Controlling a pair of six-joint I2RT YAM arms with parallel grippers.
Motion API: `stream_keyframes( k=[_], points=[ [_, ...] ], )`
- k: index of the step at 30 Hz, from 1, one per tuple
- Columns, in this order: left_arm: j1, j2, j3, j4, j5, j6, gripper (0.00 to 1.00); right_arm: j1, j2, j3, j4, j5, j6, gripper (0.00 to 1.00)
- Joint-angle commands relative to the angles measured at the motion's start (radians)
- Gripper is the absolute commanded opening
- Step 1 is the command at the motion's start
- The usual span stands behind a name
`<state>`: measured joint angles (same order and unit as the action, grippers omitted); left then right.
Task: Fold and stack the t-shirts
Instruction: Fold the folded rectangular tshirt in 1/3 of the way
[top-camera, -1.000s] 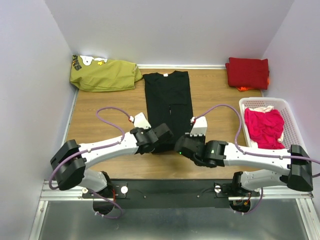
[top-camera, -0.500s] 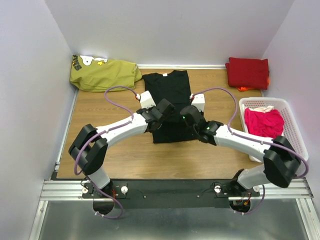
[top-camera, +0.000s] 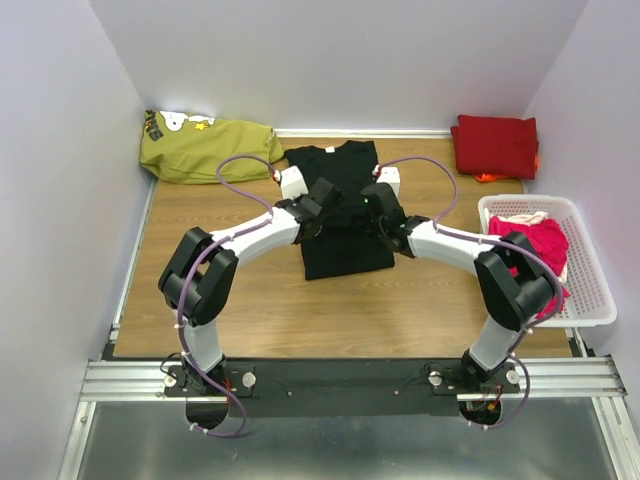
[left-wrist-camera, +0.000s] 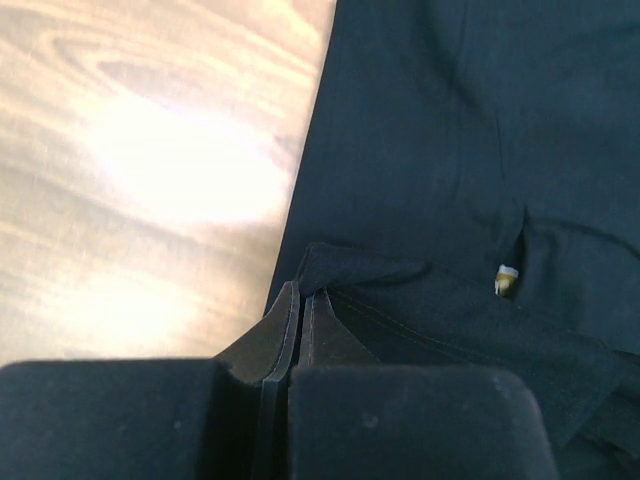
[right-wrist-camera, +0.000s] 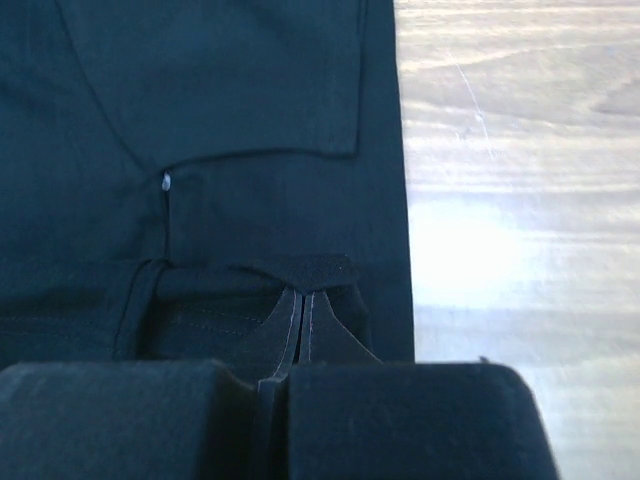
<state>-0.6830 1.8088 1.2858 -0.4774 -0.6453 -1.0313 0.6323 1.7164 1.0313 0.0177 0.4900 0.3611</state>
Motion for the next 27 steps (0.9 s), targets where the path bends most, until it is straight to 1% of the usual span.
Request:
stream_keyframes(
  k=[1, 2, 3, 4, 5, 6, 7, 8, 9, 10, 11, 12, 13, 15, 16, 20, 23, 27],
  points=[
    [0.062, 0.046, 0.035, 0.075, -0.013, 0.129, 0.00, -0.057, 0.095, 0.075, 0.025, -0.008, -0.045, 0.01],
    [0.072, 0.052, 0.040, 0.091, 0.004, 0.184, 0.00, -0.060, 0.103, 0.091, 0.025, -0.008, -0.048, 0.01],
    [0.080, 0.057, 0.049, 0.101, 0.019, 0.201, 0.00, -0.065, 0.107, 0.099, 0.027, -0.004, -0.053, 0.01],
    [0.091, 0.063, 0.052, 0.121, 0.036, 0.220, 0.03, -0.068, 0.112, 0.107, 0.025, 0.002, -0.054, 0.01],
    [0.106, 0.063, 0.053, 0.135, 0.044, 0.238, 0.07, -0.069, 0.117, 0.113, 0.025, 0.004, -0.057, 0.04],
    [0.114, 0.064, 0.056, 0.154, 0.056, 0.293, 0.10, -0.077, 0.120, 0.127, 0.027, 0.004, -0.059, 0.16],
    [0.118, 0.073, 0.064, 0.172, 0.081, 0.309, 0.16, -0.080, 0.123, 0.136, 0.025, 0.008, -0.063, 0.20],
    [0.128, 0.080, 0.072, 0.177, 0.087, 0.318, 0.22, -0.085, 0.127, 0.145, 0.025, 0.009, -0.067, 0.21],
    [0.132, 0.090, 0.095, 0.184, 0.093, 0.350, 0.26, -0.095, 0.140, 0.165, 0.025, 0.007, -0.071, 0.30],
    [0.135, 0.112, 0.108, 0.177, 0.092, 0.353, 0.34, -0.100, 0.146, 0.177, 0.024, 0.002, -0.079, 0.38],
    [0.140, 0.125, 0.128, 0.169, 0.091, 0.356, 0.36, -0.105, 0.152, 0.187, 0.024, 0.007, -0.085, 0.42],
    [0.149, 0.138, 0.167, 0.157, 0.091, 0.358, 0.41, -0.112, 0.163, 0.196, 0.022, 0.009, -0.088, 0.51],
    [0.152, 0.155, 0.182, 0.143, 0.084, 0.361, 0.44, -0.114, 0.167, 0.216, 0.021, 0.012, -0.094, 0.54],
    [0.158, 0.158, 0.211, 0.137, 0.076, 0.367, 0.45, -0.124, 0.169, 0.233, 0.021, 0.013, -0.099, 0.56],
    [0.158, 0.149, 0.216, 0.146, 0.072, 0.384, 0.49, -0.126, 0.164, 0.239, 0.021, 0.015, -0.105, 0.56],
    [0.160, 0.109, 0.211, 0.168, 0.085, 0.412, 0.49, -0.126, 0.129, 0.234, 0.005, -0.005, -0.113, 0.56],
    [0.160, 0.074, 0.178, 0.166, 0.101, 0.409, 0.48, -0.125, 0.089, 0.205, -0.005, -0.043, -0.099, 0.56],
    [0.160, 0.020, 0.095, 0.166, 0.118, 0.396, 0.47, -0.125, 0.034, 0.139, -0.015, -0.123, -0.073, 0.53]
  ],
)
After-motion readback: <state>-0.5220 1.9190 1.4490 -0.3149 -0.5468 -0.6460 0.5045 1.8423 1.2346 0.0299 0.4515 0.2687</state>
